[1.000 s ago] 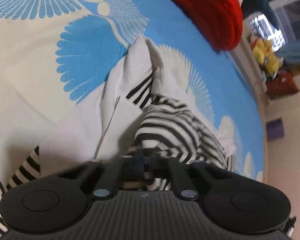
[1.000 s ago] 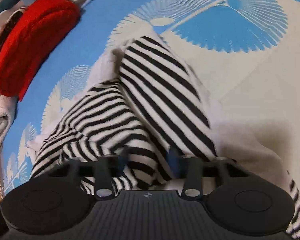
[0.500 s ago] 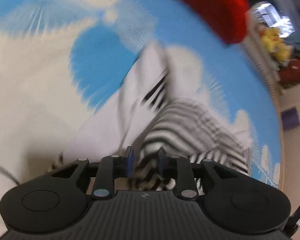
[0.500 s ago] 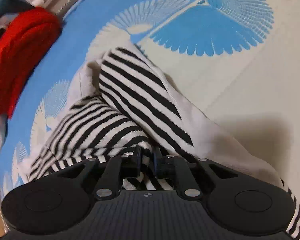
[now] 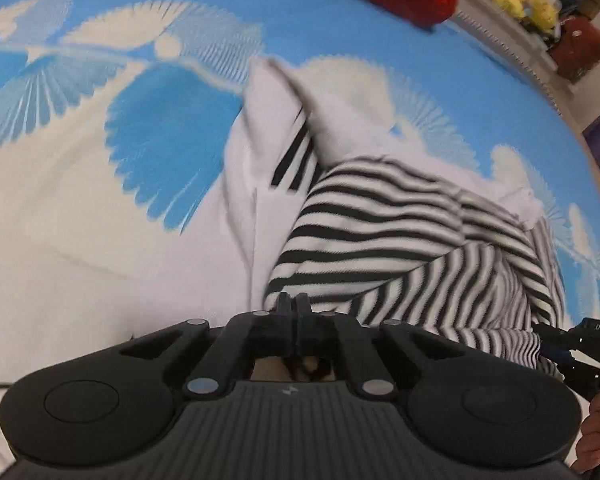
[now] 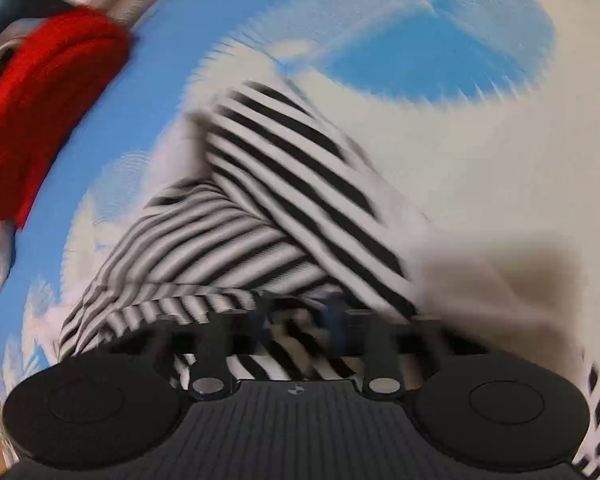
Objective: Fold small clothes
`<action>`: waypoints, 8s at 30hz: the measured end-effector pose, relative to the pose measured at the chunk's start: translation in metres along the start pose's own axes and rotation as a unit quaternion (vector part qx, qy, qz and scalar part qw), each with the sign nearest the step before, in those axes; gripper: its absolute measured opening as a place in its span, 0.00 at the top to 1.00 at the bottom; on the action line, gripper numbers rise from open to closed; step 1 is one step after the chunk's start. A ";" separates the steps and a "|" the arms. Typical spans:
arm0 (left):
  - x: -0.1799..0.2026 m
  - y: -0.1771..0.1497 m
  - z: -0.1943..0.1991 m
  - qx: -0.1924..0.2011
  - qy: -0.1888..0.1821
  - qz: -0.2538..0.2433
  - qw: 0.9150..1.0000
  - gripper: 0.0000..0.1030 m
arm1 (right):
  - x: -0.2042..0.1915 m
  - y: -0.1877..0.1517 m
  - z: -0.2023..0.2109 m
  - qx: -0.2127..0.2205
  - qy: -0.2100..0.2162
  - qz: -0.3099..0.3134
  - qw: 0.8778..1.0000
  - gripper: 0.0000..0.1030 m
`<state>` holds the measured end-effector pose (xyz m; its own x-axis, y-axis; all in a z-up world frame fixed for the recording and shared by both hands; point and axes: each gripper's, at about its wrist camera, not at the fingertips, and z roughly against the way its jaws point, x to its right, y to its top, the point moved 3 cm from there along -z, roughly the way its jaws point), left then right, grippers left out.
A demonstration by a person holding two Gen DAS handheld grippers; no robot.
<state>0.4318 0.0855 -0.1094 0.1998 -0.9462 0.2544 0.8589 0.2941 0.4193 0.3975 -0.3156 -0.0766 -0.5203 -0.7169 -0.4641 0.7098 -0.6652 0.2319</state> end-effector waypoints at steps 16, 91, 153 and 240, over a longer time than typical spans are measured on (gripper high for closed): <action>0.016 0.002 0.088 0.103 -0.016 0.003 0.995 0.92 | -0.007 0.006 0.056 0.052 0.017 0.023 0.998 0.56; -0.116 -0.217 0.131 -0.153 -0.013 0.112 0.982 0.60 | 0.177 -0.129 0.148 -0.067 -0.044 0.094 0.992 0.59; -0.048 -0.119 0.150 0.048 -0.109 -0.064 0.991 0.54 | 0.077 -0.064 0.172 0.111 0.090 0.231 0.962 0.62; -0.052 -0.018 0.050 0.055 0.024 -0.015 0.998 0.88 | 0.002 -0.006 0.044 0.123 -0.023 0.290 0.949 0.83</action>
<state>0.3825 0.1359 -0.0869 0.1990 -0.9595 0.1993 0.8084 0.2757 0.5200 0.3716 -0.3224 -0.0407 -0.1002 -0.9820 -0.1602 0.7533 -0.1801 0.6326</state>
